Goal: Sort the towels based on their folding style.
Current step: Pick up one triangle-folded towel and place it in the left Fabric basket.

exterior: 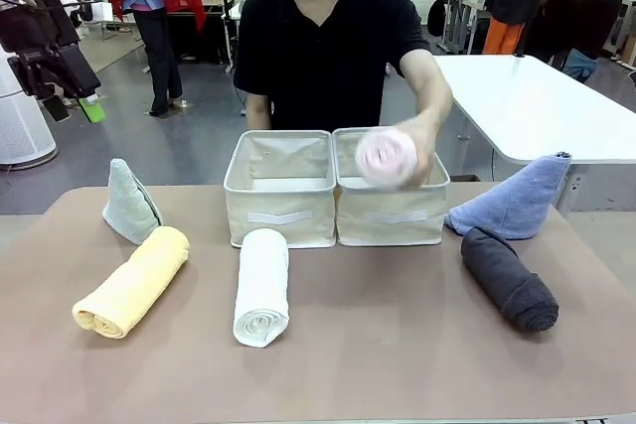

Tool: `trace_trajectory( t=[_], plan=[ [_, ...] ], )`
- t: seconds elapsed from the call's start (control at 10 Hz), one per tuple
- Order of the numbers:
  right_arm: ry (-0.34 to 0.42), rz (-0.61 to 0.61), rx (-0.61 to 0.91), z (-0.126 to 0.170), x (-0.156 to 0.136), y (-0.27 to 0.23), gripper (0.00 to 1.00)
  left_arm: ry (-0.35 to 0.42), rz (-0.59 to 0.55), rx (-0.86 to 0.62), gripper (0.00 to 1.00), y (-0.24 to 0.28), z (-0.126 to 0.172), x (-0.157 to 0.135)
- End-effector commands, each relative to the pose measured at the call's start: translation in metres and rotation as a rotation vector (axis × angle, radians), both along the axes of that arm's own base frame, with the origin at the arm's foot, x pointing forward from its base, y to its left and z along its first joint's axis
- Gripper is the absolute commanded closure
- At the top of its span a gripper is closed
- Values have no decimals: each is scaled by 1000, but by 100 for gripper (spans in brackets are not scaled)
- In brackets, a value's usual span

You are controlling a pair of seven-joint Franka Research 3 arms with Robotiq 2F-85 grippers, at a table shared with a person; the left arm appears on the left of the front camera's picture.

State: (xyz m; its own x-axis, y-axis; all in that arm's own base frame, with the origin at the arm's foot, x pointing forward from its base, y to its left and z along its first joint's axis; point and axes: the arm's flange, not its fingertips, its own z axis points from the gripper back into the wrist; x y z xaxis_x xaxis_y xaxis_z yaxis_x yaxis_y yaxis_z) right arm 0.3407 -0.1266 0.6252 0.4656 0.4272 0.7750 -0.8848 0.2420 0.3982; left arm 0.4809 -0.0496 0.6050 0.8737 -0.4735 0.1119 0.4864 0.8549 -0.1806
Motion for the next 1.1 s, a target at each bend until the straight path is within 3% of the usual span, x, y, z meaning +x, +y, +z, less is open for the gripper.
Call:
trace_trajectory(
  t=[0.0,0.4,0.6,0.8,1.0],
  plan=[
    [-16,10,33,-1,1,1,0,-10,-31,-11,0,3,1,-11],
    [-16,10,33,-1,1,1,0,-7,-10,-5,0,1,3,-5],
    [-16,10,33,-1,1,1,0,82,193,-10,0,-21,-8,18],
    [-16,10,33,-1,1,1,0,77,355,10,0,-34,-31,40],
    [-16,10,33,-1,1,1,0,13,511,90,0,-38,-55,64]
  ],
)
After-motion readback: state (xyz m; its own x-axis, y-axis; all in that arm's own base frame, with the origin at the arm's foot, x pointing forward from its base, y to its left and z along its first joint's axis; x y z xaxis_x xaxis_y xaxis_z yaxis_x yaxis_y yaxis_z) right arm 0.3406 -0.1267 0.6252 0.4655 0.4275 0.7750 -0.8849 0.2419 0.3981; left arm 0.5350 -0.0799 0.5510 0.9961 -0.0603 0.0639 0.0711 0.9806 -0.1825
